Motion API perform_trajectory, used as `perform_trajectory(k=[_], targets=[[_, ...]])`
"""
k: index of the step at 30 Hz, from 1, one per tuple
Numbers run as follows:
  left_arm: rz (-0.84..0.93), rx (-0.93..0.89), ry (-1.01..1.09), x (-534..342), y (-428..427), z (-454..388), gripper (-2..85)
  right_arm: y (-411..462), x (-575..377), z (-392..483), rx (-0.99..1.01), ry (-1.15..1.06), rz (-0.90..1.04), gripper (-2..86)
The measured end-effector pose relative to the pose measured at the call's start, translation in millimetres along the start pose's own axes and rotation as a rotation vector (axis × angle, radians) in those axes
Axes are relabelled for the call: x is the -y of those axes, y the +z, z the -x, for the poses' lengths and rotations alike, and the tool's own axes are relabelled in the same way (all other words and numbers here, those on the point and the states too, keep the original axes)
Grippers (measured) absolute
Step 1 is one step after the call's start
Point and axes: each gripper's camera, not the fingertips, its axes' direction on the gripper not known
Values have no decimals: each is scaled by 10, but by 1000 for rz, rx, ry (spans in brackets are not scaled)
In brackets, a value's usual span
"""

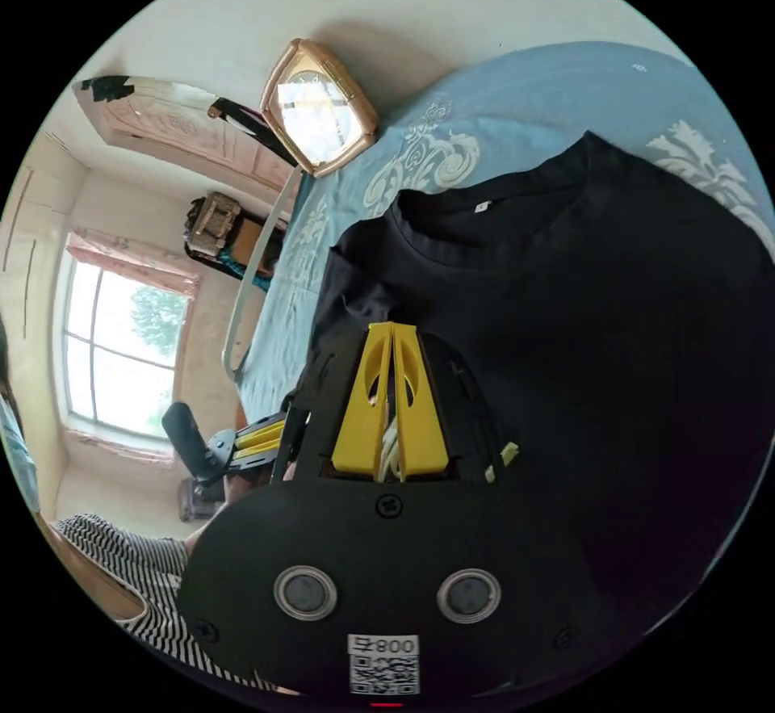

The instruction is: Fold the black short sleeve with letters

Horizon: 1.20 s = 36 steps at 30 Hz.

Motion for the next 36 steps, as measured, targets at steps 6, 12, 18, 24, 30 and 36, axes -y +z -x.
perform_trajectory(k=[6, 12, 18, 24, 30, 36], targets=[[-87, -1, -37, 95, -40, -82, 55, -5, -5, 216, 4, -148, 5, 0], [-146, -152, -47, 336, 52, -92, 55, 417, 259, 595, -57, -300, 84, 0], [-184, -48, -82, 522, 153, -78, 39, 739, 342, 740, -167, -392, 137, 0], [-57, 79, -166, 748, 523, 76, 9, 913, 331, 797, -238, -456, 188, 1], [-36, 99, -145, 910, 655, -6, 3, 711, 189, 732, -232, -474, 193, 1], [-78, 66, -131, 1022, 666, -53, 2, -227, -244, 413, -124, -418, 16, 2]])
